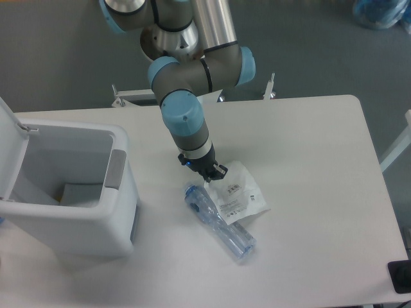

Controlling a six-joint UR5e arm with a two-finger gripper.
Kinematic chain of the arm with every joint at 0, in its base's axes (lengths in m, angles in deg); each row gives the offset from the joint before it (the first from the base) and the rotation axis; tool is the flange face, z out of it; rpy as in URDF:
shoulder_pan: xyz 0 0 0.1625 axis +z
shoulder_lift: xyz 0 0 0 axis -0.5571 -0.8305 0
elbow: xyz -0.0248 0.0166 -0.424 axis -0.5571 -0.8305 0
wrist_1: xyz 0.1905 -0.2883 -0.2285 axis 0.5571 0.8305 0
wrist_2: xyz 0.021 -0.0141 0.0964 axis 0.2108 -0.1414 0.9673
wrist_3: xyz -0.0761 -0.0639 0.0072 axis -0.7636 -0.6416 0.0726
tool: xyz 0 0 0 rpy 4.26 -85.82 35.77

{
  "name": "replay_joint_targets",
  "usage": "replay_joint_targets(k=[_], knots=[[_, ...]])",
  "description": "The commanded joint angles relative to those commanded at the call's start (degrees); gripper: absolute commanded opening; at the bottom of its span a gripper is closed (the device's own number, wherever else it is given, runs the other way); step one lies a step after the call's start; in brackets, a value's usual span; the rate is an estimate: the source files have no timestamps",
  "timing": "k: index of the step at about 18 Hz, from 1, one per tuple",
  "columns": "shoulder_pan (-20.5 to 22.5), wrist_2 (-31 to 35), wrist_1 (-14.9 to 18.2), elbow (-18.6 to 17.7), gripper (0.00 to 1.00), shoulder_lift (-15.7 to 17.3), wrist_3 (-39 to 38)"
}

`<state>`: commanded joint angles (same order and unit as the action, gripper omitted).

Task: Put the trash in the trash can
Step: 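Lift the plastic bag off the table toward the trash bin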

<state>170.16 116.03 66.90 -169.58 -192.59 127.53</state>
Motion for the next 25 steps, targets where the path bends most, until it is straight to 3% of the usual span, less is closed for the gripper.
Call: replay_joint_targets(k=[2,6,10,13,16,25], knots=[[1.84,-0.44,0.44,1.67,0.00,2.10,0.87],[6.67,-8.24,1.40,4.13,0.00,5.88,2.55],[9.41,-14.05,10.88,10.71,0.00,7.74,2.55],[10.90,-17.21,16.07,16.16,0.00,8.09,2.46],[12.57,-26.08,22.14,21.96,0.00,8.00,1.50],[12.49,-40.76,22.06,24.44,0.00,11.86,-8.33]])
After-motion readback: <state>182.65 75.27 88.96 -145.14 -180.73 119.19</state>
